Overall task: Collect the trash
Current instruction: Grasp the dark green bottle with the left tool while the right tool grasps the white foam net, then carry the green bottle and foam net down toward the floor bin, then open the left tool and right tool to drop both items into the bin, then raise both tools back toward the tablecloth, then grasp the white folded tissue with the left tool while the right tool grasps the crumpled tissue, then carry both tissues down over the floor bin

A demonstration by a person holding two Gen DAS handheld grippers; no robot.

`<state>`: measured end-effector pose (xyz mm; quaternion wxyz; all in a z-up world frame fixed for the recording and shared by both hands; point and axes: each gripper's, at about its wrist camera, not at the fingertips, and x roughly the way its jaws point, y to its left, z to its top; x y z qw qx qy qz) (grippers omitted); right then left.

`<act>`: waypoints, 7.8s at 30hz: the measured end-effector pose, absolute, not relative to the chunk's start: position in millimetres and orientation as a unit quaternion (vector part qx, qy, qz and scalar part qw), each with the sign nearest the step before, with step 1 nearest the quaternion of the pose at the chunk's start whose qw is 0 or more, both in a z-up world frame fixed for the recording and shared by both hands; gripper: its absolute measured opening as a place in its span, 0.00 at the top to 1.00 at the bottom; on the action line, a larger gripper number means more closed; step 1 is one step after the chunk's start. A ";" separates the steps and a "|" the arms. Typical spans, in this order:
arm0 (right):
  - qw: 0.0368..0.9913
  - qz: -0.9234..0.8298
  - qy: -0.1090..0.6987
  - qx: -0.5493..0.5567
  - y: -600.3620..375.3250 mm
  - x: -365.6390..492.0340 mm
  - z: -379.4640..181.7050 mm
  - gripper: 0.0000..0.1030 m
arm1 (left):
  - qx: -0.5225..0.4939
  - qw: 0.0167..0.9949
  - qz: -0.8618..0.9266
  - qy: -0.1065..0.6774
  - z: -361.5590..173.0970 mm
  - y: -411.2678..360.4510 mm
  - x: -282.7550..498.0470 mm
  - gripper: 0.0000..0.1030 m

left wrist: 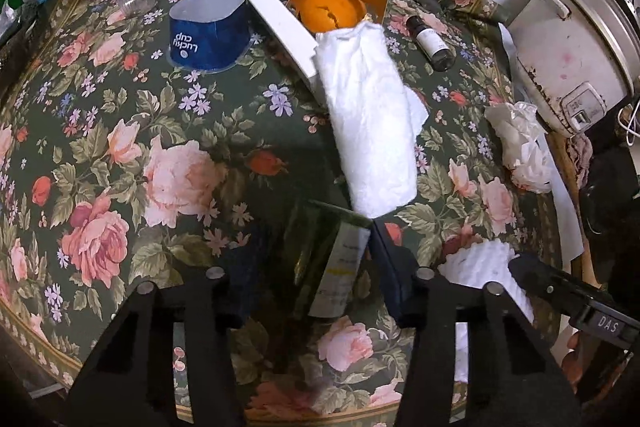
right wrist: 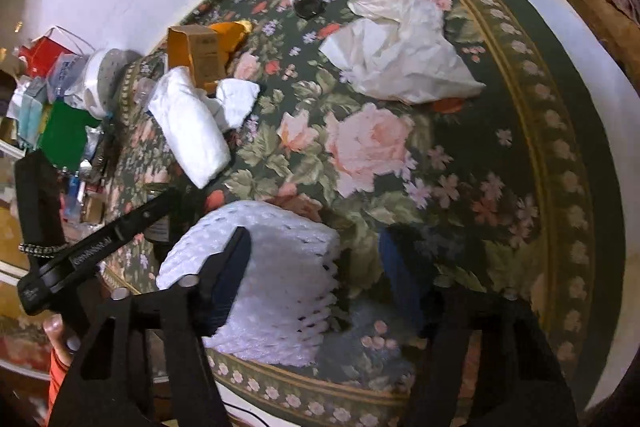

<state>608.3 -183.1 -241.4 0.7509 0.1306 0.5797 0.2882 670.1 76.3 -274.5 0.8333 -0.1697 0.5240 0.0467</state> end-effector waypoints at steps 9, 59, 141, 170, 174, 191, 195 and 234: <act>0.770 0.291 0.557 0.108 -173.8 605.4 -230.6 0.93 | -0.172 0.841 0.057 0.510 -261.2 80.3 650.6 0.60; 0.844 0.161 0.501 0.105 -175.8 336.5 -247.3 0.95 | -0.122 0.849 -0.020 0.514 -323.8 66.7 377.6 0.60; 0.926 0.166 0.336 0.051 -153.0 294.4 -65.0 0.47 | -0.089 0.938 -0.008 0.333 -107.4 81.7 336.7 0.09; 0.888 0.170 0.425 0.040 -242.1 558.9 -114.4 0.47 | -0.151 0.901 0.096 0.395 -142.6 57.4 603.6 0.07; 0.877 0.163 0.449 0.057 -242.0 579.6 -130.6 0.47 | -0.136 0.890 0.084 0.426 -171.6 58.1 636.0 0.07; 0.844 0.060 0.515 0.135 -221.9 644.8 -196.3 0.47 | -0.135 0.845 -0.026 0.516 -265.5 76.9 722.4 0.39; 0.829 0.076 0.532 0.151 -219.3 657.7 -211.5 0.47 | -0.156 0.836 -0.038 0.525 -273.4 75.3 725.8 0.58; 0.869 0.220 0.427 0.119 -219.7 517.0 -120.3 0.86 | -0.127 0.929 0.068 0.341 -130.4 40.5 551.1 0.97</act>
